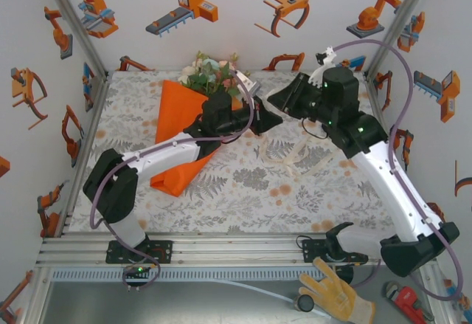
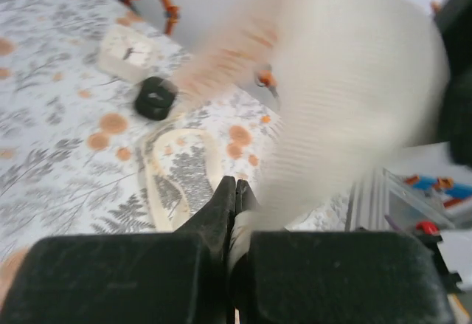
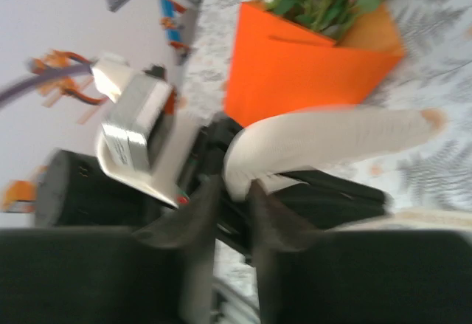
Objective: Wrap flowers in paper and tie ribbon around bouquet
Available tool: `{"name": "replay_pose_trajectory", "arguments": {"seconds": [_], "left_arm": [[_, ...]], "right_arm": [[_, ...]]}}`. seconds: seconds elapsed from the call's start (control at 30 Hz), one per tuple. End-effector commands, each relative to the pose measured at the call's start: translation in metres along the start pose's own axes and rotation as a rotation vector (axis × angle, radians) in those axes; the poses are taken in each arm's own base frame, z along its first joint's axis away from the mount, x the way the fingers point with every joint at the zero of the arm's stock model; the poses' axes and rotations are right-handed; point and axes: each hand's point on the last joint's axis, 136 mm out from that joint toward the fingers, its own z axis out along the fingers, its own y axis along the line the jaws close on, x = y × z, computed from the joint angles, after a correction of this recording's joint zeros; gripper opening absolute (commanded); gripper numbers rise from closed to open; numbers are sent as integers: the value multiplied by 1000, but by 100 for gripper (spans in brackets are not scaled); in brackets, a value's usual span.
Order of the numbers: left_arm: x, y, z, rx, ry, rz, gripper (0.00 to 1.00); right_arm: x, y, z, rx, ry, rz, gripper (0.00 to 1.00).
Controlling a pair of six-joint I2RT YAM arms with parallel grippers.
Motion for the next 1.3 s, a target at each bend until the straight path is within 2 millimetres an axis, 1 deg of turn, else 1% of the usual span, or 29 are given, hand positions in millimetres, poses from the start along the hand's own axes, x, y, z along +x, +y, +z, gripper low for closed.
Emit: {"name": "replay_pose_trajectory", "arguments": {"seconds": [0.0,0.03,0.07,0.1,0.13,0.17,0.2,0.27,0.3,0.33,0.4,0.43,0.5,0.53,0.57,0.63,0.7,0.8,0.9,0.93,0.97,1.0,1.03,1.07,1.1,1.13,1.2,1.23,1.27], "left_arm": [[-25,25,-27,-227,-21,-7,0],[-26,31,-35,-278,-22,-15,0],[-27,36,-42,-323,-27,-23,0],[-27,41,-50,-366,-32,-34,0],[-28,46,-57,-406,-35,-50,0],[-29,51,-66,-449,-35,-71,0],[-28,55,-74,-487,-26,-82,0],[-28,62,-88,-552,-22,-96,0],[-29,63,-95,-566,-27,-97,0],[-28,64,-99,-571,-31,-95,0],[-31,64,-106,-571,-49,-94,0],[-31,65,-108,-576,-49,-96,0],[-30,66,-111,-587,-46,-100,0],[-30,66,-112,-587,-44,-101,0],[-29,66,-112,-586,-41,-101,0],[-28,67,-114,-590,-38,-106,0],[-29,68,-118,-608,-40,-106,0],[-32,71,-124,-626,-47,-104,0],[-37,71,-130,-633,-60,-103,0],[-38,72,-132,-638,-62,-101,0],[-39,74,-135,-652,-64,-101,0],[-39,75,-139,-667,-65,-103,0],[-40,79,-146,-698,-66,-111,0],[-42,83,-156,-739,-66,-112,0],[-46,87,-168,-787,-73,-110,0],[-52,93,-186,-857,-86,-103,0],[-68,103,-229,-992,-106,-94,0],[-75,110,-258,-1071,-110,-116,0],[-81,114,-284,-1133,-119,-149,0]], "right_arm": [[3,-62,-26,284,-49,-125,58],[5,-89,-35,379,-67,-111,67],[12,-124,-41,475,-66,-70,72],[25,-158,-45,549,-38,-13,73],[38,-183,-47,603,-4,29,73],[57,-208,-48,657,41,76,72],[75,-225,-45,684,84,94,70],[105,-244,-34,702,177,100,66],[118,-249,-26,694,239,100,64],[127,-251,-19,681,284,107,62],[143,-250,3,625,354,110,58],[147,-251,10,618,361,99,57],[153,-259,21,636,379,90,54],[156,-258,28,625,398,87,53],[162,-256,36,607,420,83,53],[174,-243,54,529,457,76,53],[184,-237,64,507,475,64,57],[196,-244,74,528,495,25,64],[204,-256,85,546,521,-10,64],[205,-258,89,549,527,-14,59],[205,-259,90,556,530,-10,49],[203,-258,90,559,526,-12,35],[196,-255,87,567,511,-16,19],[187,-251,82,578,490,-21,6],[176,-245,77,584,460,-32,0],[160,-237,69,586,414,-45,0],[124,-220,47,591,303,-66,0],[104,-215,32,607,232,-61,0],[86,-215,16,627,162,-35,0]]}}
